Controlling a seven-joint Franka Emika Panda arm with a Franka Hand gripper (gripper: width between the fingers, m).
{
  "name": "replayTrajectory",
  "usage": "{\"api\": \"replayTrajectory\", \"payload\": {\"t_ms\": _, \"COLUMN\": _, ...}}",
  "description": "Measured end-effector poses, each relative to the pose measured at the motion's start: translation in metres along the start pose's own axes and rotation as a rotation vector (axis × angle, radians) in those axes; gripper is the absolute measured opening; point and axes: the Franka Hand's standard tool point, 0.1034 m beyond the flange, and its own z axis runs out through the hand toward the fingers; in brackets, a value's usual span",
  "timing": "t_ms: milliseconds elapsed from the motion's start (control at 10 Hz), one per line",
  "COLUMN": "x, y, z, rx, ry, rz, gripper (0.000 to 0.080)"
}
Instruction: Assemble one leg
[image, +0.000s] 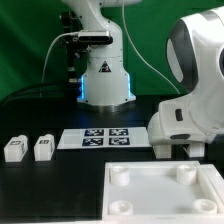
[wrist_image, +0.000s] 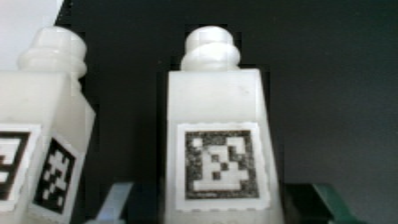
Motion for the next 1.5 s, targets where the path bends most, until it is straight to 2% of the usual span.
{"api": "replayTrajectory", "payload": {"t_ms": 200, "x": 0.000, "y": 0.000, "z": 0.000, "rx": 0.000, "ry": 0.000, "rz": 0.000, "gripper": 0.0291}}
{"api": "replayTrajectory", "payload": {"t_ms": 300, "x": 0.002, "y": 0.003, "z": -0.010, "rx": -0.009, "ry": 0.018, "rz": -0.038, "gripper": 0.0291}}
{"api": "replayTrajectory", "payload": {"t_ms": 400, "x": 0.001, "y": 0.008, "z": -0.036, "rx": -0.016, "ry": 0.062, "rz": -0.081, "gripper": 0.0292}}
{"api": "replayTrajectory", "payload": {"t_ms": 500, "x": -0.008, "y": 0.014, "z": -0.059, "rx": -0.014, "ry": 0.066, "rz": -0.120, "gripper": 0.0292}}
{"api": "replayTrajectory", "payload": {"t_ms": 600, "x": -0.009, "y": 0.019, "z": -0.079, "rx": -0.009, "ry": 0.101, "rz": -0.146, "gripper": 0.0292}}
{"api": "replayTrajectory", "payload": {"t_ms": 700, "x": -0.009, "y": 0.020, "z": -0.106, "rx": -0.006, "ry": 0.203, "rz": -0.166, "gripper": 0.0292}}
{"api": "replayTrajectory", "payload": {"t_ms": 800, "x": -0.023, "y": 0.024, "z": -0.131, "rx": -0.011, "ry": 0.299, "rz": -0.169, "gripper": 0.0292}}
{"api": "replayTrajectory", "payload": {"t_ms": 900, "x": -0.024, "y": 0.023, "z": -0.137, "rx": -0.003, "ry": 0.401, "rz": -0.160, "gripper": 0.0292}}
{"api": "replayTrajectory", "payload": {"t_ms": 1100, "x": -0.019, "y": 0.027, "z": -0.139, "rx": -0.001, "ry": 0.631, "rz": -0.156, "gripper": 0.0292}}
{"api": "replayTrajectory", "payload": {"t_ms": 1200, "x": -0.010, "y": 0.032, "z": -0.156, "rx": -0.010, "ry": 0.718, "rz": -0.197, "gripper": 0.0292}}
{"api": "replayTrajectory", "payload": {"t_ms": 1300, "x": -0.001, "y": 0.042, "z": -0.190, "rx": -0.021, "ry": 0.806, "rz": -0.234, "gripper": 0.0292}}
{"api": "replayTrajectory", "payload": {"t_ms": 1400, "x": 0.012, "y": 0.055, "z": -0.223, "rx": -0.034, "ry": 0.969, "rz": -0.265, "gripper": 0.0293}}
{"api": "replayTrajectory", "payload": {"t_ms": 1500, "x": 0.018, "y": 0.065, "z": -0.243, "rx": -0.055, "ry": 1.113, "rz": -0.274, "gripper": 0.0293}}
